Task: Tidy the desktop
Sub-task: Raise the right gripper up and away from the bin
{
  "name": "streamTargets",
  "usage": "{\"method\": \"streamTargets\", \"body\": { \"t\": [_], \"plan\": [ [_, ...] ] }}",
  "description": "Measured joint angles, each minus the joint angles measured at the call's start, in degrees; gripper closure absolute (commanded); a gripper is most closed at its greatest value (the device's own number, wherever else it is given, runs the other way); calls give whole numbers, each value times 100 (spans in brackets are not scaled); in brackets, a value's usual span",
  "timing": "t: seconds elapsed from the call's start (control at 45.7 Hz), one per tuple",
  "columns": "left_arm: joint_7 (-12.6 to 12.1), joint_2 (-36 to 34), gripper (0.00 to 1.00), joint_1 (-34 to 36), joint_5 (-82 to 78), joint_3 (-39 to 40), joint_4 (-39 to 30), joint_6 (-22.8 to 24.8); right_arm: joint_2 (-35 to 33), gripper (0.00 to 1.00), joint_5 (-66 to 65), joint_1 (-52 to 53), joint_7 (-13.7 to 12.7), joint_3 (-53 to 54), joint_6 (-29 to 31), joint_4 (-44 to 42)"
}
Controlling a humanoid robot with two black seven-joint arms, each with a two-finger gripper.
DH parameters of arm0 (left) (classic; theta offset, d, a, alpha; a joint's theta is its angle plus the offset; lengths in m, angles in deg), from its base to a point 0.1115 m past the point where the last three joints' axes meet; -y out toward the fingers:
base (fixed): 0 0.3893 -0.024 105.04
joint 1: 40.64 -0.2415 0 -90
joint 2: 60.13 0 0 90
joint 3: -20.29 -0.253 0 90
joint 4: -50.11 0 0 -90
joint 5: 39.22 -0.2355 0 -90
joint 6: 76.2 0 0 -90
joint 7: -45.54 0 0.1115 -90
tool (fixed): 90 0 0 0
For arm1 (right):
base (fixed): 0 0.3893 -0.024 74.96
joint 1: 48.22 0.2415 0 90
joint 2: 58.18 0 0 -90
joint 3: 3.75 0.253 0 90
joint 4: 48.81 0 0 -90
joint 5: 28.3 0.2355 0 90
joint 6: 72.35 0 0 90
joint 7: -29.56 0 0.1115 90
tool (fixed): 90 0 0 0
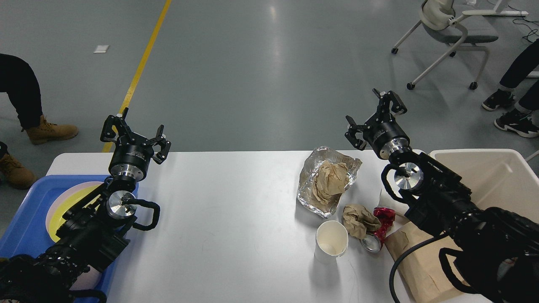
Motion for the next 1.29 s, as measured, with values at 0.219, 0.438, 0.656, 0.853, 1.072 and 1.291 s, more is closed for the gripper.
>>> {"method": "streamTargets", "body": {
  "t": [0.219,0.438,0.656,0.853,1.072,1.291],
  "plan": [
    [0,0,4,0,0,1,0,0,70,0,-2,121,0,45,-1,20],
    [0,0,4,0,0,1,0,-4,102,0,-2,265,0,48,-1,31],
    [0,0,4,0,0,5,0,-4,41,0,-1,333,-3,-14,-1,11],
    [0,0,4,0,0,5,0,-4,-290,0,-2,497,-8,-8,5,11],
    [0,0,4,0,0,5,0,-2,-642,0,4,906,-10,45,6,35],
    [0,0,4,0,0,3,0,0,-673,0,30,1299,-17,59,55,51]
  ]
}}
